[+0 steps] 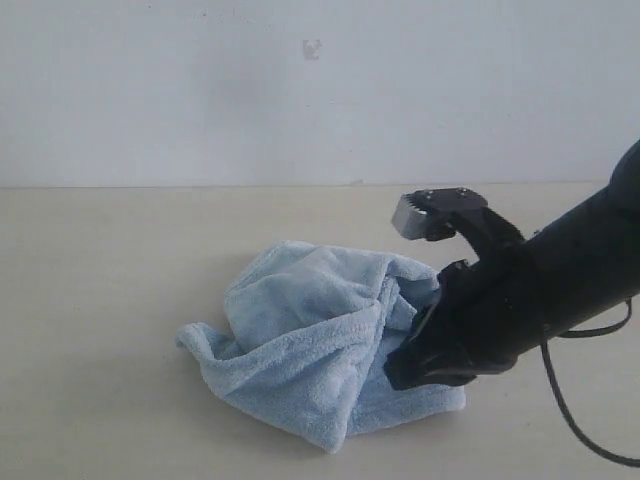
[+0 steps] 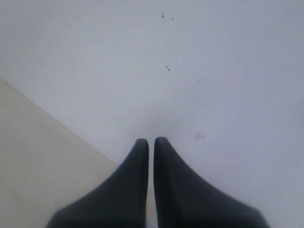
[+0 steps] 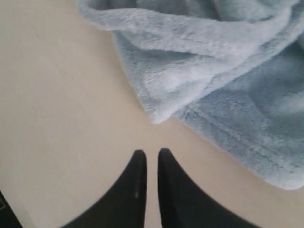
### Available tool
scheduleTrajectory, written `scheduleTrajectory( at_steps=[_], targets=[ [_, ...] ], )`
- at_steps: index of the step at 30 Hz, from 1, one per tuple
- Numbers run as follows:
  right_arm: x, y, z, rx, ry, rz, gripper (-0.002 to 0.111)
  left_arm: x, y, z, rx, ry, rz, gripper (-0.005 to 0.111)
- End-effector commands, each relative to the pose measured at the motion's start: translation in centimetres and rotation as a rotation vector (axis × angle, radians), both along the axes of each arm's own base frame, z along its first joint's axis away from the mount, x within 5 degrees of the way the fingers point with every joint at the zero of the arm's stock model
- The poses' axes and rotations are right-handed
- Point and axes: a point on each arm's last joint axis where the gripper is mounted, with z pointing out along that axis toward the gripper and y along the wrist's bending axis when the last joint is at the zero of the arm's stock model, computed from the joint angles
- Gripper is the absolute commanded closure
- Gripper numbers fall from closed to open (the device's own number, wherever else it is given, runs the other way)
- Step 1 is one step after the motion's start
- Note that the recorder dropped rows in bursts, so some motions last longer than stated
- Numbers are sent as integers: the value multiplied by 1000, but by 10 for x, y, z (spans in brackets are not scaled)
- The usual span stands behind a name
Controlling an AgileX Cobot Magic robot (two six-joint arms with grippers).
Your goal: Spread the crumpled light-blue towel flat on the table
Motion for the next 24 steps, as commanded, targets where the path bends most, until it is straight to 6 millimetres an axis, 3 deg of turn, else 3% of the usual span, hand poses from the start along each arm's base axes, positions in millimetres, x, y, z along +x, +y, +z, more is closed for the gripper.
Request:
scheduleTrajectory(
  at_steps=[1, 5, 7, 10, 13, 15, 18, 21, 24],
  targets=[
    [-9, 13, 1, -7, -43, 104, 99, 0, 1, 1, -56, -31, 0, 103],
    [-6, 14, 1, -12, -78, 82, 99, -4, 6, 14, -56, -178, 54, 103],
    [-1, 13, 2, -18, -116, 52, 99, -10, 11, 27, -53, -333, 113, 103],
    [4, 12, 3, -24, -160, 14, 99, -21, 18, 41, 56, -500, 248, 103],
    [5, 12, 3, -26, -169, 7, 99, -24, 25, 43, 125, -510, 366, 103],
    [4, 12, 3, -24, -162, 6, 99, -21, 27, 49, 21, -511, 344, 103],
    [4, 12, 3, -24, -162, 6, 99, -14, 25, 69, 48, -485, 327, 103],
    [5, 12, 3, -10, -162, -13, 99, 3, 20, 88, 273, -406, 333, 103],
    [5, 13, 4, 7, -153, -28, 99, 39, 6, 96, 790, -241, 292, 103]
  ],
)
